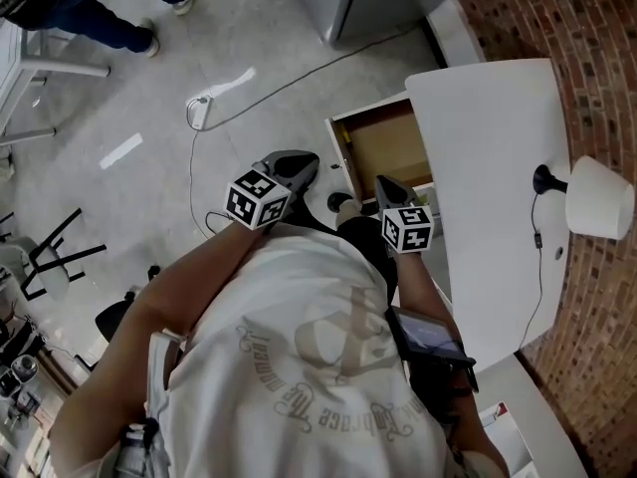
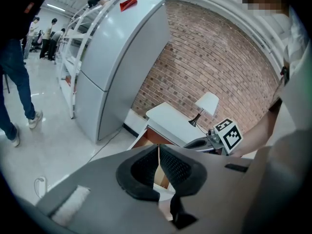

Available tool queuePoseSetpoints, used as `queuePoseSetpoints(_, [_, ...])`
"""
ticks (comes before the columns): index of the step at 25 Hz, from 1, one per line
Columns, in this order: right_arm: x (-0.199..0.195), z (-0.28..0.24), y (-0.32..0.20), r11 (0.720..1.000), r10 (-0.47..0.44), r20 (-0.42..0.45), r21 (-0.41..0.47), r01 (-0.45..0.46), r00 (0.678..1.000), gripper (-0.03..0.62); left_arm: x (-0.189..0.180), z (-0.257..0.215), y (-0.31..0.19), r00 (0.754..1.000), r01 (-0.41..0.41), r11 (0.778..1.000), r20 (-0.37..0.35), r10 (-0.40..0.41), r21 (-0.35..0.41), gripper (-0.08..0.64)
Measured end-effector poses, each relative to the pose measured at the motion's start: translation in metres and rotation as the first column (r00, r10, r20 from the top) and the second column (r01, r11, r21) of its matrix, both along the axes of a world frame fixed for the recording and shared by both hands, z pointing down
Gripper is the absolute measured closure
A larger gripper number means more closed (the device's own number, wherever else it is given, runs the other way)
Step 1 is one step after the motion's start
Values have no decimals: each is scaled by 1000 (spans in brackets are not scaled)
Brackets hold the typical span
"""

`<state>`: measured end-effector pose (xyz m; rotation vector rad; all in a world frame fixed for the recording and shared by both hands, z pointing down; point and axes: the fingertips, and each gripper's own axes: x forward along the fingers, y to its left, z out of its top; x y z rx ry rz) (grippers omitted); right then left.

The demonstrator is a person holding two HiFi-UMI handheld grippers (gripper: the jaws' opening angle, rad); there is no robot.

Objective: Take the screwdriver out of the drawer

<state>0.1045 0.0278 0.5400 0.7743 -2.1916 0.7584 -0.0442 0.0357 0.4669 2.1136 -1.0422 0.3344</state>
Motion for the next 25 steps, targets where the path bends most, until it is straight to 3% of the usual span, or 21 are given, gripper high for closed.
queuePoseSetpoints(15, [-11,57,-18,991,-103,-25,-89,101,994,584,4,26,3,997,77,995,8,-77,-60,546])
queuePoseSetpoints(21, [-15,85,-27,983,-88,-5,-160,86,996,584,3,42,8,991,132,987,8,-132,-90,547])
queuePoseSetpoints(25, [-13,104,-31,976,-124,-27,-186,117,992,584,5,53,9,986,163,981,5,-164,-108,546])
